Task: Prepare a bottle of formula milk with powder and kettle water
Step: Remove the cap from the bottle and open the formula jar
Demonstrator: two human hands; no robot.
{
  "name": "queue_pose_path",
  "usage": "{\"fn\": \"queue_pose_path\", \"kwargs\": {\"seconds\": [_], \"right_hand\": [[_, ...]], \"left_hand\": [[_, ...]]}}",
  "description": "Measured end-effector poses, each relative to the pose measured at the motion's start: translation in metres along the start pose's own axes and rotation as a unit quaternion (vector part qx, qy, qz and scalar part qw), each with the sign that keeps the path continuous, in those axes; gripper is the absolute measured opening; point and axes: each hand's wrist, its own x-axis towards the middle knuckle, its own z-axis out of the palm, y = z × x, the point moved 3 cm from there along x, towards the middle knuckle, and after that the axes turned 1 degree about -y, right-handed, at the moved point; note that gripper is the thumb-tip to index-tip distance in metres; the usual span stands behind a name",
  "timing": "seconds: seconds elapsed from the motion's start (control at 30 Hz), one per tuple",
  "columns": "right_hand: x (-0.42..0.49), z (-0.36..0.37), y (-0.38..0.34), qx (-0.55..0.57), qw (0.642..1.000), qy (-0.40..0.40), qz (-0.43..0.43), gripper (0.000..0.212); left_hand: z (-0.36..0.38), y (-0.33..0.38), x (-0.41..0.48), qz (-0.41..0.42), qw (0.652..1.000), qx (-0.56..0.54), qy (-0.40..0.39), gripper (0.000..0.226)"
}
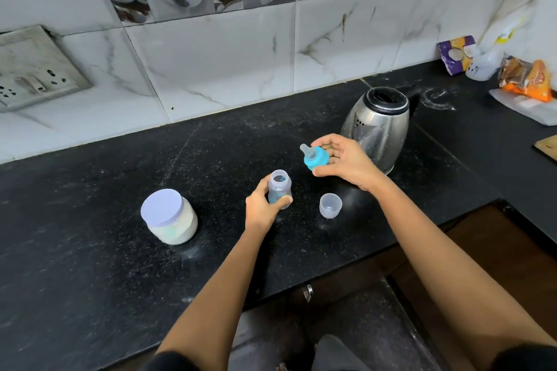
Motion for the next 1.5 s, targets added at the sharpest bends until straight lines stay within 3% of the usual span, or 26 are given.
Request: {"fn": "queue_pose_path", "kwargs": {"seconds": [0.13, 0.33, 0.7, 0.87, 0.97, 1.07, 1.2, 1.33, 1.4, 1.5], "right_hand": [[-0.028, -0.021, 0.01, -0.151, 0.988, 0.003, 0.013, 0.049], [-0.041, -0.017, 0.031, -0.303, 0.951, -0.058, 0.0, 0.059], [-0.041, 0.013, 0.058, -0.307, 0.949, -0.059, 0.044, 0.06], [-0.04, 0.016, 0.049, -0.331, 0.94, -0.066, 0.038, 0.068], [-0.038, 0.022, 0.027, -0.354, 0.934, -0.051, -0.012, 0.068], [-0.031, 0.049, -0.009, -0.322, 0.942, -0.024, -0.095, 0.055], [-0.013, 0.126, -0.049, -0.266, 0.947, -0.083, -0.16, 0.047], [0.005, 0.207, -0.069, -0.283, 0.933, -0.156, -0.16, 0.066], [0.014, 0.239, -0.073, -0.344, 0.907, -0.193, -0.146, 0.079], [0.023, 0.273, -0.077, -0.422, 0.87, -0.21, -0.146, 0.081]], "left_hand": [[0.0, -0.001, -0.007, -0.009, 1.0, 0.023, 0.001, 0.096], [0.0, -0.01, -0.022, -0.02, 0.998, 0.049, 0.017, 0.097], [-0.015, -0.021, -0.047, -0.003, 0.996, 0.056, 0.071, 0.087], [-0.043, -0.017, -0.071, 0.044, 0.989, 0.047, 0.135, 0.078], [-0.071, -0.011, -0.09, 0.084, 0.973, 0.063, 0.205, 0.073], [-0.103, -0.012, -0.105, 0.09, 0.944, 0.092, 0.303, 0.078], [-0.144, -0.033, -0.108, 0.056, 0.928, 0.056, 0.364, 0.097], [-0.165, -0.057, -0.096, 0.005, 0.946, 0.041, 0.321, 0.113], [-0.169, -0.066, -0.089, -0.021, 0.954, 0.021, 0.297, 0.117], [-0.174, -0.074, -0.079, -0.026, 0.963, -0.01, 0.27, 0.115]]}}
